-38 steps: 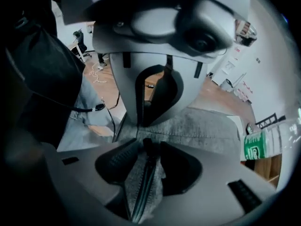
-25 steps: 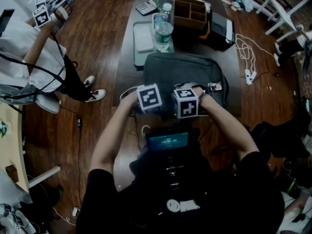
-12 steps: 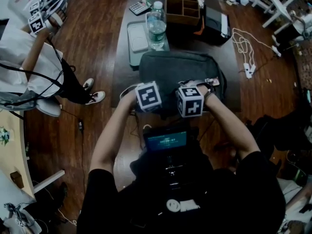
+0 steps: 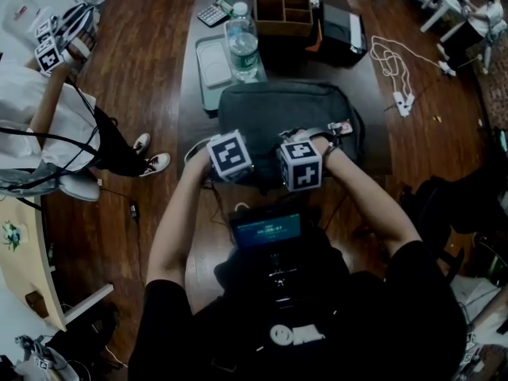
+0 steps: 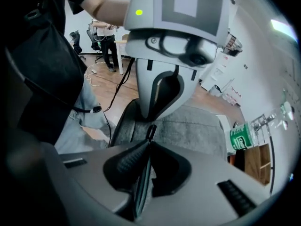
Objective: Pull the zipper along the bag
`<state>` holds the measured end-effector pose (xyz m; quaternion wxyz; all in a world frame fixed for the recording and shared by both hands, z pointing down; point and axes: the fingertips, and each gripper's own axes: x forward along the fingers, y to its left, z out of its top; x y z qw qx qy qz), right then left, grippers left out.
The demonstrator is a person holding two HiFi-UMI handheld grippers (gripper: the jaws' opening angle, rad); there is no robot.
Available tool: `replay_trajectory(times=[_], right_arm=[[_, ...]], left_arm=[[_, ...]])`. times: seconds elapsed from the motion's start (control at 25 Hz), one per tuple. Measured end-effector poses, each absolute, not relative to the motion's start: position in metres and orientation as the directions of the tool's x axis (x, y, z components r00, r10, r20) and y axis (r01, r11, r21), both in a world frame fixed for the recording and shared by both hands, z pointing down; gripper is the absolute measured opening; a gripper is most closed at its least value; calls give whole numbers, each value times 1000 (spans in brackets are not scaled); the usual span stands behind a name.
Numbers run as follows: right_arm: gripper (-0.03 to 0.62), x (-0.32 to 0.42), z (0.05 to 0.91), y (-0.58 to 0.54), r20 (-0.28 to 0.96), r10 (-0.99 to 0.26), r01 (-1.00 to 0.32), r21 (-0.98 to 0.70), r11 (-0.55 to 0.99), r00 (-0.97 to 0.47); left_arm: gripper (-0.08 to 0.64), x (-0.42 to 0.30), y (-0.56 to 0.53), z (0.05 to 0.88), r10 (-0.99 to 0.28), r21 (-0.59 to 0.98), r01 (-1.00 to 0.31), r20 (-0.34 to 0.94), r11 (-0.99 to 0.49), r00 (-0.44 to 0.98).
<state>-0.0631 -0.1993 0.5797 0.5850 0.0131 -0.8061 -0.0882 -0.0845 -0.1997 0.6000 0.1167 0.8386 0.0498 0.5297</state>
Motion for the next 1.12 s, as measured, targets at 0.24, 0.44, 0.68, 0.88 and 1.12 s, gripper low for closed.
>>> replay_trajectory(times=[0.24,0.44,0.68,0.88,1.12], right_arm=[[97,-72,579,-202,929,-136,47,162,986,-345],[115,-85,586,-204,948,-142,71,169,983,-284],[114,-87,590,-207,952,-170,1,176,984,-255],[126,-88,593,-210,947,-210,-138,181,974,-244],[105,-94,601,-206,956,-242,-83,232,969,-165]], left_arm=[[21,-87,-201,601,197,236,-42,884,-971,424],[22,-87,-205,600,177,225,-58,881,-973,439],[21,-87,-205,604,176,234,-76,876,-969,449],[21,-89,-205,605,173,234,-76,869,-969,463],[23,-90,-204,607,175,233,-70,868,-970,465]])
